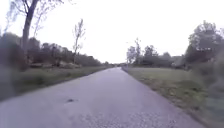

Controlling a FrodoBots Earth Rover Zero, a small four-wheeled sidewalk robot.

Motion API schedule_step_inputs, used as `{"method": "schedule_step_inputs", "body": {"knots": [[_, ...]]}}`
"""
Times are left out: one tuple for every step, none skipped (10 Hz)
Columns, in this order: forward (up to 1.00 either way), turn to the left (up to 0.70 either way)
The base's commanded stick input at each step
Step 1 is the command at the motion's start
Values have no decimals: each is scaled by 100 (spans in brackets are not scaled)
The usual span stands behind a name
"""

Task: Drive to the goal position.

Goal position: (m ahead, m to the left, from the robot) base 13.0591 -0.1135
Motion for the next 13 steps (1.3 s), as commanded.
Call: {"method": "schedule_step_inputs", "body": {"knots": [[100,0],[100,0],[100,0],[100,0],[100,0],[100,0],[100,0],[100,0],[100,0],[100,-15],[100,-40],[100,0],[100,0]]}}
